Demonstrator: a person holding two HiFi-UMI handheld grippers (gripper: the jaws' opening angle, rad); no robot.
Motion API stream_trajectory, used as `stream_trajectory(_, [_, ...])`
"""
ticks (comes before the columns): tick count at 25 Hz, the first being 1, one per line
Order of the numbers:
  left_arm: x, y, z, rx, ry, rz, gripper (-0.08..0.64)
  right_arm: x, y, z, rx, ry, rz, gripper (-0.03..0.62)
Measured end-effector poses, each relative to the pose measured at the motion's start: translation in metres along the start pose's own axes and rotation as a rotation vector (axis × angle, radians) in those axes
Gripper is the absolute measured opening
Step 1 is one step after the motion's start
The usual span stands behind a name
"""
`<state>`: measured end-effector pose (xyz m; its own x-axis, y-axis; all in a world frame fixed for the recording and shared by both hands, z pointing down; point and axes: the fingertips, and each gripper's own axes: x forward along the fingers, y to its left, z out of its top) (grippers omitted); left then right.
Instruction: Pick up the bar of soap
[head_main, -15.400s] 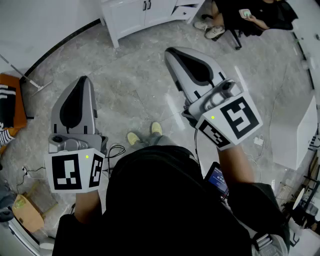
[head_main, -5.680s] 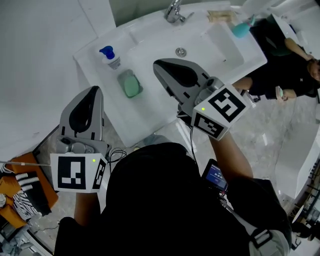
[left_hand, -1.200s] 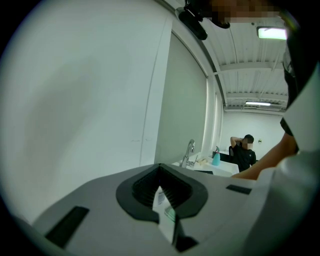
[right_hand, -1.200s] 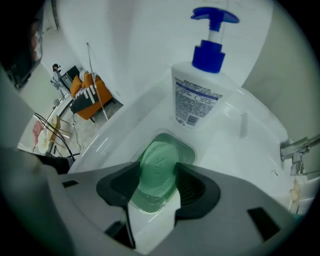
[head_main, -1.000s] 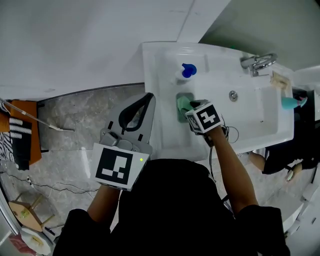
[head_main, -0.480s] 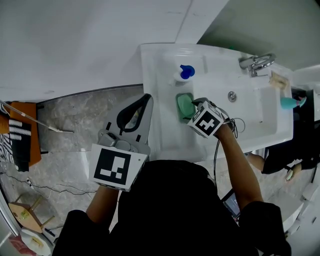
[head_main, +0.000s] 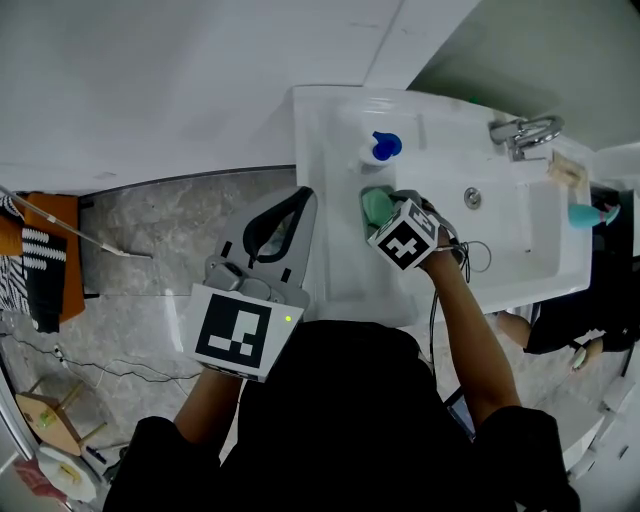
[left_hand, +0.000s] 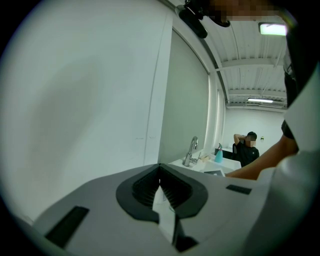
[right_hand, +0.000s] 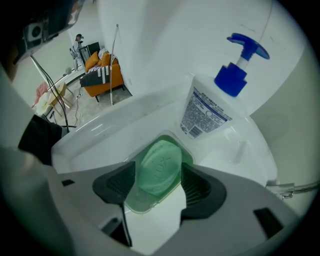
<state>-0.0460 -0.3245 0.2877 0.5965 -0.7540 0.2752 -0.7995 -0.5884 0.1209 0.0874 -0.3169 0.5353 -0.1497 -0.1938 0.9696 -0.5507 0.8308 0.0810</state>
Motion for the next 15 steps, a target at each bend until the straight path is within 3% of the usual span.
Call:
stream_trajectory(6, [0.003, -0.002, 0.0, 0.008, 0.002, -0.006, 0.008, 0.002, -0.002, 0.006, -0.101, 0.022, 0.007, 0.295])
stream_trajectory(15, [0.002, 0.005, -0.003, -0.004, 0.002, 0.014, 0.008, 0.014, -0.002, 0.004, -0.104, 0.093, 0.043, 0.304])
